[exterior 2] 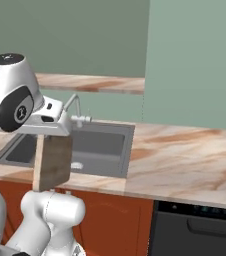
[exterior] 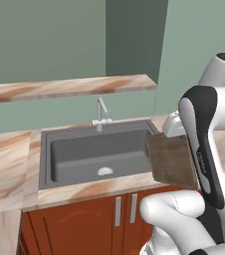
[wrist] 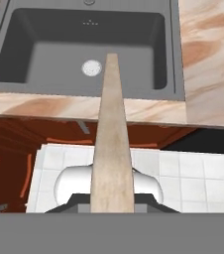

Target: Move the cutting board and knife to the sink. Then move spray from the shelves to the counter.

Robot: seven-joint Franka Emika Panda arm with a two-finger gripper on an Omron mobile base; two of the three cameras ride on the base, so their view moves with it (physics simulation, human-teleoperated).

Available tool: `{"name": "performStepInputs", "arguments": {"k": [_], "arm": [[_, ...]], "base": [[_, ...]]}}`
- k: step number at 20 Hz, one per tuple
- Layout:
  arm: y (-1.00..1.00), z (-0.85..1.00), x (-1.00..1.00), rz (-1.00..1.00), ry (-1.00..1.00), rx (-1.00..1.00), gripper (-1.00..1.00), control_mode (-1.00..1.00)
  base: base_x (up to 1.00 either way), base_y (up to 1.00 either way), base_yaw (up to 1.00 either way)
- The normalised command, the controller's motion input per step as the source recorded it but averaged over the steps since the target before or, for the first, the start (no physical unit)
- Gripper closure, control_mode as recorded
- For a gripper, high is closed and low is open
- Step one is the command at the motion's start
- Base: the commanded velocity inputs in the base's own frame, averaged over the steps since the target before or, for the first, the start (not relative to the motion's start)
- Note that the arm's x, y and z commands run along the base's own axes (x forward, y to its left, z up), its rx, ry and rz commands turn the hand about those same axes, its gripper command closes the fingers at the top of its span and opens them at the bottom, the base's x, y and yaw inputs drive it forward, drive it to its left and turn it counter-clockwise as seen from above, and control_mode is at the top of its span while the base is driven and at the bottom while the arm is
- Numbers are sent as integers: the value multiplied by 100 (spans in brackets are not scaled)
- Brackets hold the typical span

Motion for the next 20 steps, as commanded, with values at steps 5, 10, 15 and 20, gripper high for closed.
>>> {"name": "performStepInputs", "arguments": {"k": [5, 10, 15, 20], "arm": [[-3, 0, 10, 4, 2, 2, 100, -100], [-22, 0, 55, 41, 15, 15, 100, -100], [-32, 0, 68, 41, 10, 25, 100, -100], [-8, 0, 89, 33, 17, 24, 100, -100]], "base": [[31, -4, 5], [0, 0, 0], [0, 0, 0], [0, 0, 0]]}}
